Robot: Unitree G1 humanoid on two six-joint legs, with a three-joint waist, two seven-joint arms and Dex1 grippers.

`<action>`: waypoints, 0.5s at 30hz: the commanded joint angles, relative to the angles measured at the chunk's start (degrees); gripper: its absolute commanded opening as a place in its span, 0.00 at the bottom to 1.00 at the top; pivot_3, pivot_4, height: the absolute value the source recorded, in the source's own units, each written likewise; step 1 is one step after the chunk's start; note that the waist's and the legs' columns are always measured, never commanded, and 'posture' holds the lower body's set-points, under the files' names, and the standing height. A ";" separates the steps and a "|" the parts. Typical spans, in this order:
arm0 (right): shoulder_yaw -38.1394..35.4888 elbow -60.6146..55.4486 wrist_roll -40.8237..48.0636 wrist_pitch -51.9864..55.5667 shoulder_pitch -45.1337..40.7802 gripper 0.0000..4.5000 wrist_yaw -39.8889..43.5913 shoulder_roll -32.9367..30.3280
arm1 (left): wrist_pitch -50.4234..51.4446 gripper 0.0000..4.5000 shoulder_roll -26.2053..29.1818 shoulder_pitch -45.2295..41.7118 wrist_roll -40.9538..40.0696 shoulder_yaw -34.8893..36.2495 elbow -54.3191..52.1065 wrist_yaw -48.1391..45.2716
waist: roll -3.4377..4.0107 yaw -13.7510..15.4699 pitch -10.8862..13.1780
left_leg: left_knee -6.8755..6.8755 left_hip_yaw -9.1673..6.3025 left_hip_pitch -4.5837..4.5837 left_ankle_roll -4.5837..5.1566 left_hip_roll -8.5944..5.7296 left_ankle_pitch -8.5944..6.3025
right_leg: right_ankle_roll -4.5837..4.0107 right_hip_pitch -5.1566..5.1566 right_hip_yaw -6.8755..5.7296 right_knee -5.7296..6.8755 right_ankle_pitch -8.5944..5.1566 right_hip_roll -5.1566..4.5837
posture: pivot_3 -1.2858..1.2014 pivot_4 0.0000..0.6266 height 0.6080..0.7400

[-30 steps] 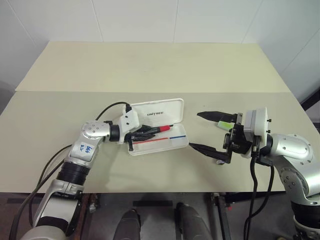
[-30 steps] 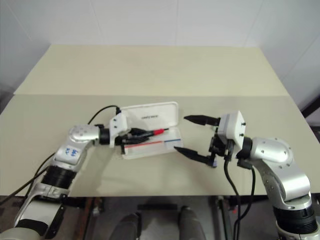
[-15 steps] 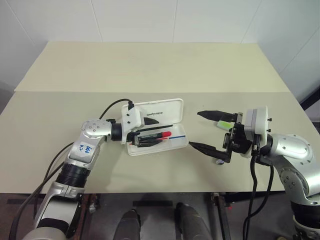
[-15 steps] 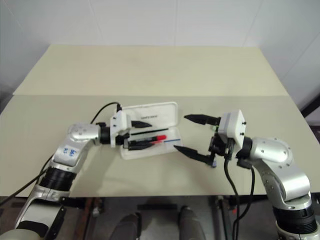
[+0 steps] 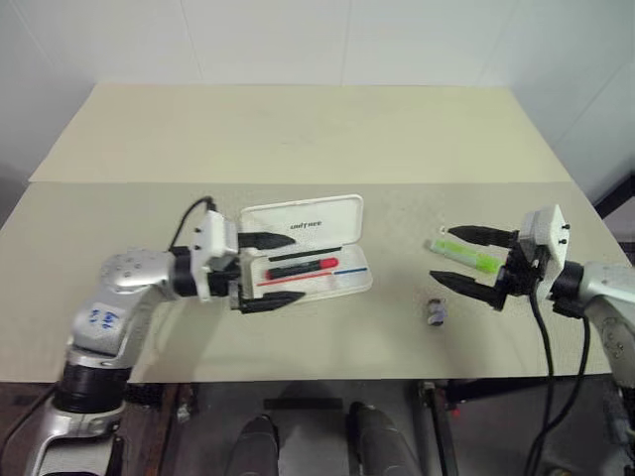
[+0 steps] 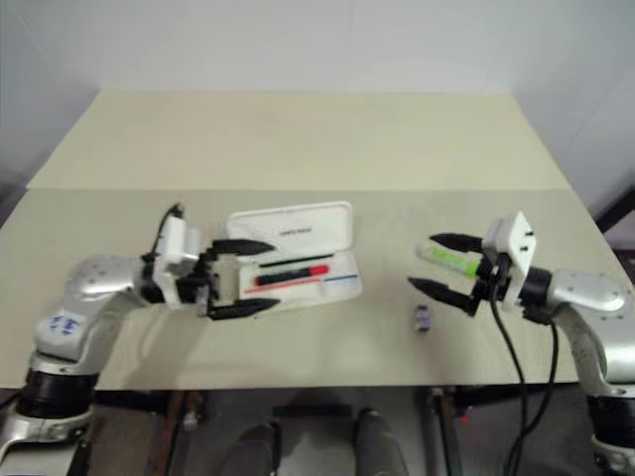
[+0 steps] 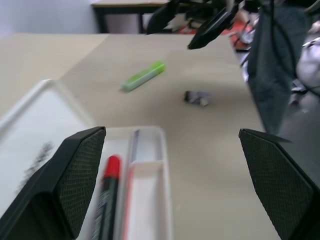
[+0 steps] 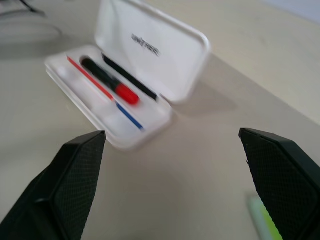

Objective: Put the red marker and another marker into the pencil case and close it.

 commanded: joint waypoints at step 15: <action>11.11 51.48 -18.93 -23.59 -26.54 1.00 13.83 3.60 | 11.44 0.99 3.42 -9.31 -12.22 6.64 -2.21 4.10 | 0.05 -1.26 0.05 | -0.10 -0.01 0.00 -0.01 0.00 -0.01 | 0.43 0.02 0.00 0.04 0.21 0.00 | 0.52 0.24 1.00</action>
